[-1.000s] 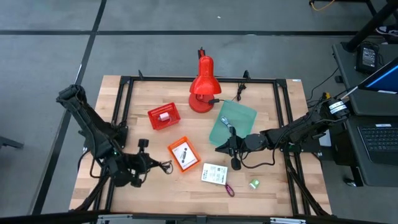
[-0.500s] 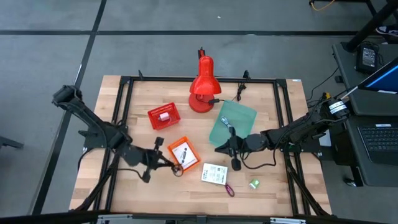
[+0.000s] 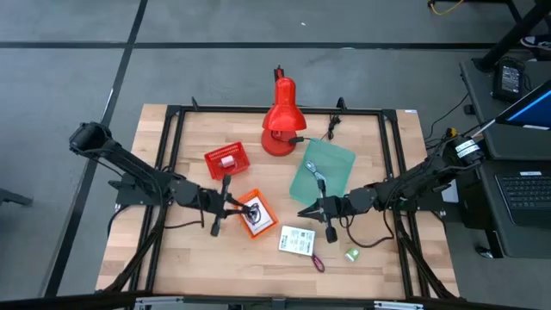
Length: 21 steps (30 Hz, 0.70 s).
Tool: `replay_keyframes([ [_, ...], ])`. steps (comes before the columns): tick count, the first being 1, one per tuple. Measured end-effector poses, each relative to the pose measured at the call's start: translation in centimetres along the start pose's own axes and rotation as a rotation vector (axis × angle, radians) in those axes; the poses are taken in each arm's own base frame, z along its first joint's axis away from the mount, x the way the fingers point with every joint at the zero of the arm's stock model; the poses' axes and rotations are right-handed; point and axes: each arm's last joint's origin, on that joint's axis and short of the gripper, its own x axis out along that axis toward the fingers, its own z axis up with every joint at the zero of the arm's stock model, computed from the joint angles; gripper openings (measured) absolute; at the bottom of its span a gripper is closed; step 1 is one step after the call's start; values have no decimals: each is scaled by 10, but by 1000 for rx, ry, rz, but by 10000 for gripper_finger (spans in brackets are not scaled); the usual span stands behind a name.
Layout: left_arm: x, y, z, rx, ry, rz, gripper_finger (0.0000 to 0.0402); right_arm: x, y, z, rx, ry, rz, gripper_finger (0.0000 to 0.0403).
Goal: Pick and place items into bin
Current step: Put the black charger cable into the blue bin
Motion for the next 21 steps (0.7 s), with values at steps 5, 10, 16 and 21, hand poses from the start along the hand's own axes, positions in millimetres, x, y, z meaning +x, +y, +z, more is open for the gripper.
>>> replay_keyframes([
  [5,11,10,-5,-7,-41,26,24,0,-1,4,10,-44,-5,7],
  [10,25,17,-15,-34,-63,76,24,0,-1,7,-21,-74,-6,39],
  [16,42,21,-17,-44,-112,54,24,0,-3,12,-73,-119,-27,115],
  [21,68,25,-10,0,-119,33,24,2,-15,15,-63,-152,-74,172],
])
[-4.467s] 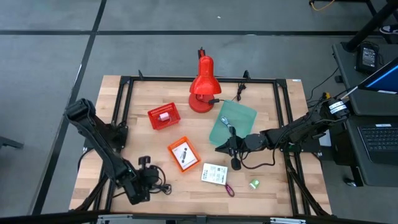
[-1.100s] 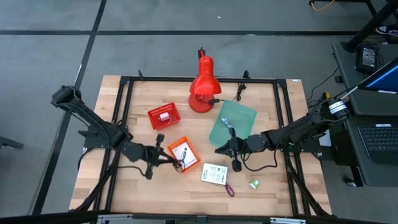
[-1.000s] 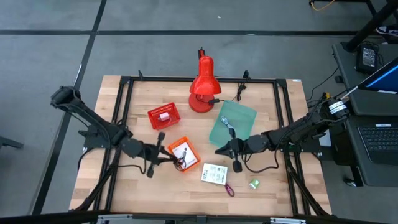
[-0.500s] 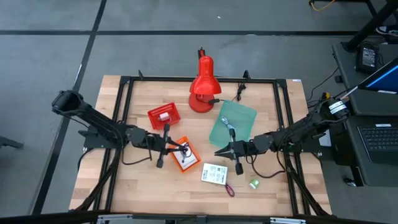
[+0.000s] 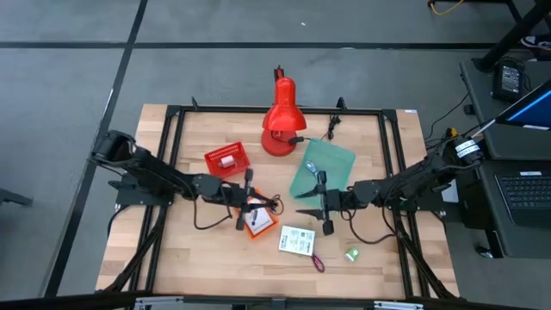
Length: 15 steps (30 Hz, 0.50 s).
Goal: Pick and place items into bin
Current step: Put the black charger cable into the blue bin
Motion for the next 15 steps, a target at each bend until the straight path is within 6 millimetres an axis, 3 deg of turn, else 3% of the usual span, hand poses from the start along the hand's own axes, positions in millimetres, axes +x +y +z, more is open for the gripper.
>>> replay_keyframes([
  [7,32,14,-5,28,3,-31,24,5,-18,1,55,-9,-69,201],
  [15,53,32,-11,-20,4,-20,24,8,-17,5,1,-12,-36,193],
])
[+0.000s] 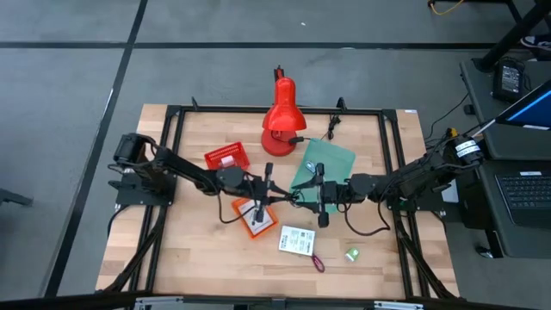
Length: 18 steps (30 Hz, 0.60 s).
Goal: Pick and place items into bin
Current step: Put the black charger cable into the blue bin
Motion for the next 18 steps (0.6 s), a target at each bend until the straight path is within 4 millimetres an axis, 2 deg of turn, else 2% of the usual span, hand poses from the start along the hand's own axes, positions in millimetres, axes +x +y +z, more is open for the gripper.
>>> replay_keyframes([
  [13,3,12,1,-10,-8,22,24,1,0,1,2,-7,13,170],
  [18,3,15,0,-14,-12,15,24,11,2,4,2,-14,7,159],
])
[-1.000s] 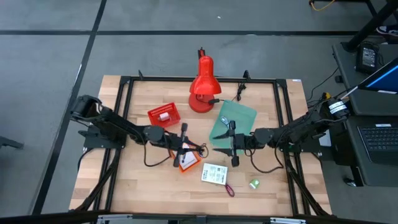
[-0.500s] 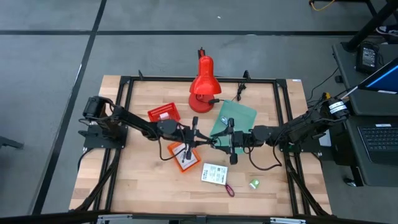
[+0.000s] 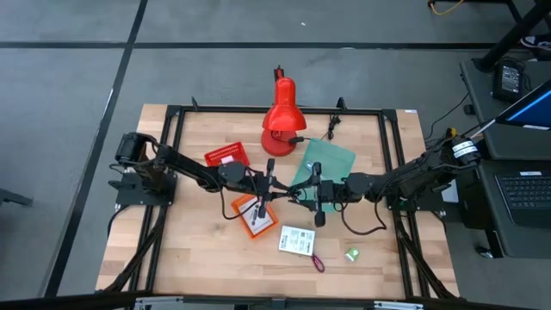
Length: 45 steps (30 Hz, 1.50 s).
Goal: Pick and place items into bin
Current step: Put the black charger cable into the blue bin
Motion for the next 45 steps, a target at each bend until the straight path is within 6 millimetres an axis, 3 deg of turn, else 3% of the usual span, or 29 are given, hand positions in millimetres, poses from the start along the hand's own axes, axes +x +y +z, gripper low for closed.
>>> replay_keyframes([
  [6,0,0,-1,-2,11,-1,24,8,2,-5,-10,30,-4,130],
  [13,-1,-1,-2,4,20,-29,29,8,2,-6,-15,38,-19,26],
  [24,-17,1,19,11,125,-104,71,5,2,-3,-14,55,-24,24],
  [32,-48,-4,36,9,178,-132,65,-8,5,13,0,85,2,23],
  [45,-124,-6,30,-17,121,-72,10,-39,6,36,54,175,-64,23],
])
